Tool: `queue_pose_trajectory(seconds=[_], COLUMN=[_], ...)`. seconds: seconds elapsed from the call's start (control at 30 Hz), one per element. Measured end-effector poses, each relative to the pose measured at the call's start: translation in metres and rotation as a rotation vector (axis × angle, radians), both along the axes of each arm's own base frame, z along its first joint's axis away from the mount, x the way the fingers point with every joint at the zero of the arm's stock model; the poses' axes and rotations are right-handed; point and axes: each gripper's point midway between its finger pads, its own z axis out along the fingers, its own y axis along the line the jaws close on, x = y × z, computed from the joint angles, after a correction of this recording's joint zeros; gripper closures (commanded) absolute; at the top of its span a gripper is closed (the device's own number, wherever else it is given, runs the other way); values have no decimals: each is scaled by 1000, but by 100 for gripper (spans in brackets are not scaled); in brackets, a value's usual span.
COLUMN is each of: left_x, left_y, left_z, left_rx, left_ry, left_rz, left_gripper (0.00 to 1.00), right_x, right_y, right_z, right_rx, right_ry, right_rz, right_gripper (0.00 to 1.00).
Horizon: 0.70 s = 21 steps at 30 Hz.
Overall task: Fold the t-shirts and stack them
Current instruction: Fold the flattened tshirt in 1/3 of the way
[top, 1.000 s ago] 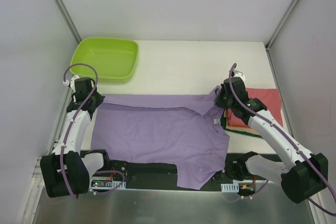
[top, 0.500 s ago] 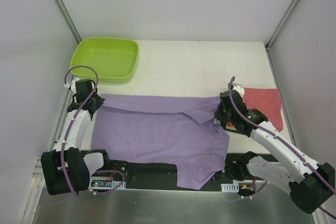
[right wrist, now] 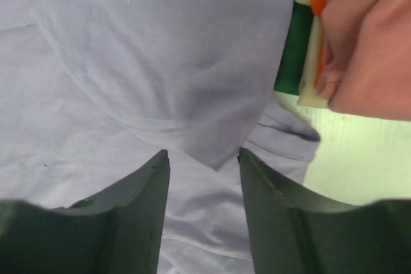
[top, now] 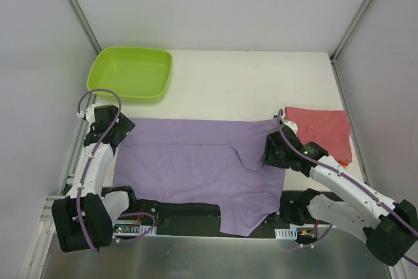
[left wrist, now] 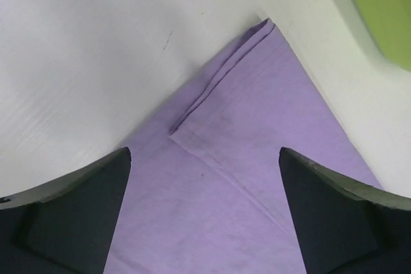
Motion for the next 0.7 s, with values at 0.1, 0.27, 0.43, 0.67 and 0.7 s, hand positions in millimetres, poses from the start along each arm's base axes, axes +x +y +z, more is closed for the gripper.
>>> queue_pose_trajectory(seconds=[0.1,0.27,0.43,0.67,0.7], left_x=[-1,3,16,27,26], left_y=[-1,-12,-36,-63,-64], left_z=[7,21,17,-18,-22], left_rx=[-5,-47,-147,-293,-302], left_ry=[-24,-82,-99,-7,6], left_rz=[7,-39,-140,-242,-246], left_gripper=[1,1,1,1,1], right_x=[-1,0,-9,-27,-26], right_y=[-7,-2,53,127,133], right_z=[5,17,19,-5,-8], right_rx=[-24,-27,100,151,152], right_ry=[-31,-96,-84,52,65], right_rz=[18,165,431,695,709], right_gripper=[28,27,28,30,29])
